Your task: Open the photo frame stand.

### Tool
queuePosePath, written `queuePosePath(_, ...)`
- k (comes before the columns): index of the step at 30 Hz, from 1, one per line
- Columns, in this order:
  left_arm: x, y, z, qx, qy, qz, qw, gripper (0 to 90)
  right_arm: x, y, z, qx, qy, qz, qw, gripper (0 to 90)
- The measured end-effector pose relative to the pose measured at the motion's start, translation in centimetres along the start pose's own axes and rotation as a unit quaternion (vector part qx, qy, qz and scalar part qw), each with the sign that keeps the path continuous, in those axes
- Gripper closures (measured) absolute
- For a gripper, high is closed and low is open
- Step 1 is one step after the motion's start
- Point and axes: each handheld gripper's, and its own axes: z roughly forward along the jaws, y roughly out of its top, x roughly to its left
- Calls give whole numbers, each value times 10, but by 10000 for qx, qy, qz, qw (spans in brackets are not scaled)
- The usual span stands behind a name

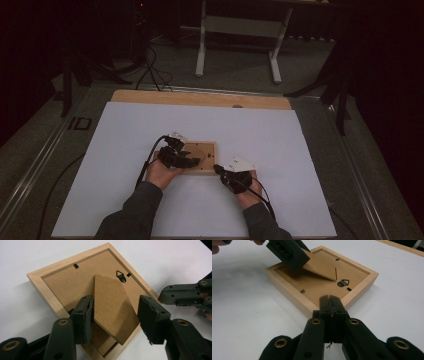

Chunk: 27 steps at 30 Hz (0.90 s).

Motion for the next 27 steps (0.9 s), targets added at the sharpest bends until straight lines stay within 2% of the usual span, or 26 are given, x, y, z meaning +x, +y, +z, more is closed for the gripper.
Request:
queuePosePath(2,-1,1,0,37,35,2,10000,504,0,0,0,1,-2,1,10000,893)
queuePosePath(12,-9,0,0,39,381,332,9987,519,-2,1,-1,65,50,59,9999,826)
queuePosePath(19,-21,-4,-3,-124,621,618,9961,520,-5,6,-7,-33,84,133,9999,765)
queuePosePath(27,-32,-15,-6,-426,884,907,9910,521,-12,11,-13,-30,126,253,9996,644)
